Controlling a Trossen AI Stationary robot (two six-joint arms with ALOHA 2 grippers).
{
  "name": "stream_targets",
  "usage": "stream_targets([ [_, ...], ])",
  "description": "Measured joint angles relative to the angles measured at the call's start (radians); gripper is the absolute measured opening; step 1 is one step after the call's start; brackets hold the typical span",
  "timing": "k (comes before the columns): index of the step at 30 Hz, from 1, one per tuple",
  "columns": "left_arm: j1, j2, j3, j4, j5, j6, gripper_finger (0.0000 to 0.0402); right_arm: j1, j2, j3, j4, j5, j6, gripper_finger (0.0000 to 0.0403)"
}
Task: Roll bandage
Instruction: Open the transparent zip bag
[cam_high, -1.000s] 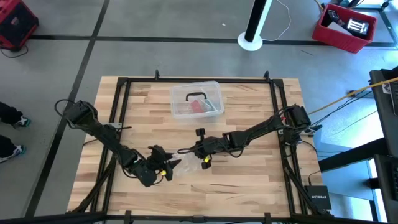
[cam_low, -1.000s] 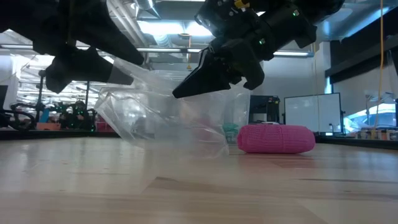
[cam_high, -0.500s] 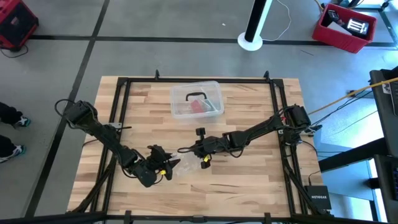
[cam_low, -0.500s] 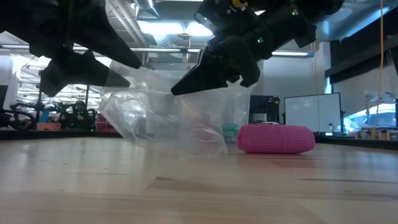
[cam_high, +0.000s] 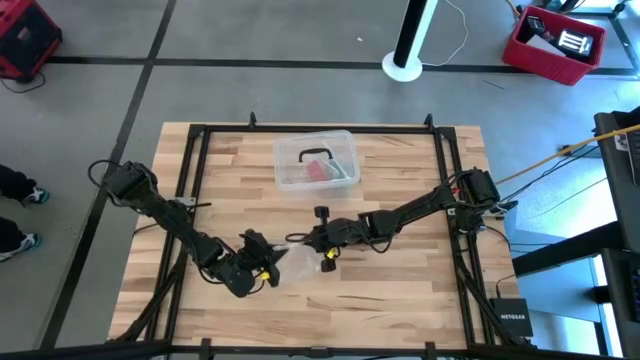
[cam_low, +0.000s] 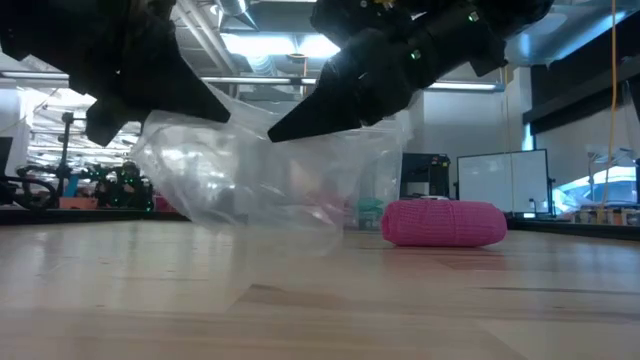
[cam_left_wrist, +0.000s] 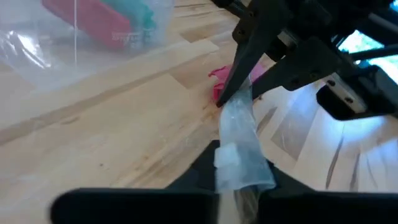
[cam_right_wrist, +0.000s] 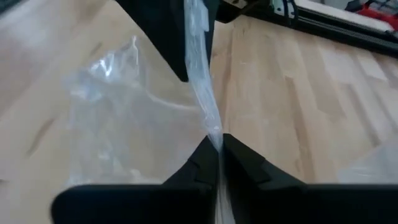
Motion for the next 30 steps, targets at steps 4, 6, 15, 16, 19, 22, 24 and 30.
stream_targets([
  [4,0.000,0.000,0.000,0.001,0.000,0.034,0.0009,0.000,-0.010,0.000,-0.022,-0.023,0.012,0.0078],
  [6,0.000,0.000,0.000,0.000,0.000,0.047,0.0004,0.000,-0.042,0.000,-0.069,-0.024,0.006,0.0108],
  [15,-0.027,0.000,0.019,0.030,0.003,0.245,0.0002,0.000,-0.234,0.001,-0.257,-0.113,-0.029,0.0197],
  [16,-0.030,0.000,0.031,0.030,0.003,0.299,0.0002,0.000,-0.236,0.001,-0.249,-0.129,-0.035,0.0200],
  [19,-0.030,0.001,0.078,0.029,0.004,0.502,0.0001,0.000,-0.217,0.001,-0.194,-0.195,-0.042,0.0204],
  [22,-0.030,0.001,0.123,0.021,0.009,0.690,0.0003,0.000,-0.186,0.001,-0.165,-0.273,-0.042,0.0204],
  [24,-0.030,0.000,0.139,0.014,0.021,0.819,0.0003,0.000,-0.168,0.001,-0.151,-0.317,-0.041,0.0205],
  [30,-0.029,0.000,0.146,-0.006,0.058,1.106,0.0002,-0.007,-0.154,0.000,-0.135,-0.405,-0.019,0.0205],
])
